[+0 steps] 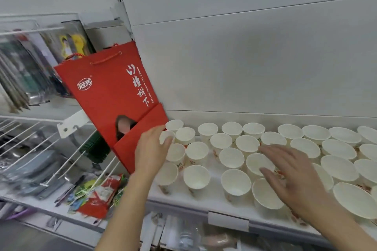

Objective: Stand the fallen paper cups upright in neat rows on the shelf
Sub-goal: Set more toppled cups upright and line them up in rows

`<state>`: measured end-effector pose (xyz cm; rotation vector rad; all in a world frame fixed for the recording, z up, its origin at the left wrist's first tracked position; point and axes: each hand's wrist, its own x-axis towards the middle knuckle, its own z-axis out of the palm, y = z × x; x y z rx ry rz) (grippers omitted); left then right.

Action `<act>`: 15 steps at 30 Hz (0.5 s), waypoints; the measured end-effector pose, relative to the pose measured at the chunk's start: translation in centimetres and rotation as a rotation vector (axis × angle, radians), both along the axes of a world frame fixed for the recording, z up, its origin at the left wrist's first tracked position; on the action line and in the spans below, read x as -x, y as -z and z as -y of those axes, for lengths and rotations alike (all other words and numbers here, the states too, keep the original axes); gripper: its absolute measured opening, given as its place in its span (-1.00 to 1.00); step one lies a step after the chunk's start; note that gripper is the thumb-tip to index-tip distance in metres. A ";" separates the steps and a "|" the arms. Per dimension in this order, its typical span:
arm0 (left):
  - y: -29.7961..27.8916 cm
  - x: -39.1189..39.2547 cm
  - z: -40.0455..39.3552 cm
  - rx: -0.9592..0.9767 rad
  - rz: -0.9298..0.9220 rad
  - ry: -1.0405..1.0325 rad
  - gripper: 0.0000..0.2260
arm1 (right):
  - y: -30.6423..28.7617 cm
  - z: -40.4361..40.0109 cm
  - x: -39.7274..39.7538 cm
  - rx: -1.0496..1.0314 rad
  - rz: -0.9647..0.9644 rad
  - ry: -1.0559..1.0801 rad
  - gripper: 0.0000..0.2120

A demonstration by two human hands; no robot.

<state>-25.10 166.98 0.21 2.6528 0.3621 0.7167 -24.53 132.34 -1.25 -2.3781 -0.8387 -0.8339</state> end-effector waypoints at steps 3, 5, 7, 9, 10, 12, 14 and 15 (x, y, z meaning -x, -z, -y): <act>-2.3 -5.6 -3.2 -0.155 -0.236 0.033 -0.73 | -0.5 -7.6 -4.5 0.034 -0.051 -0.106 -0.78; -2.1 -7.7 -4.0 -0.224 -0.450 0.059 -0.75 | -0.3 -12.2 -7.1 0.066 -0.166 -0.140 -0.85; -0.9 -8.2 -4.2 -0.219 -0.525 0.085 -0.78 | 0.1 -15.5 -9.2 0.109 -0.320 -0.141 -0.85; 0.3 -7.3 -4.4 -0.229 -0.505 0.131 -0.78 | 0.4 -17.3 -10.7 0.147 -0.408 -0.089 -0.81; 0.7 -6.8 -4.5 -0.286 -0.490 0.176 -0.78 | 0.6 -17.7 -11.1 0.164 -0.420 -0.071 -0.79; 1.3 -6.1 -5.2 -0.392 -0.455 0.262 -0.77 | 0.7 -17.9 -11.7 0.178 -0.390 -0.046 -0.77; 1.2 -5.9 -5.5 -0.427 -0.447 0.313 -0.76 | 0.8 -17.7 -12.3 0.192 -0.354 0.019 -0.72; 1.1 -5.9 -5.5 -0.424 -0.451 0.335 -0.76 | 0.9 -17.5 -12.8 0.214 -0.369 0.060 -0.69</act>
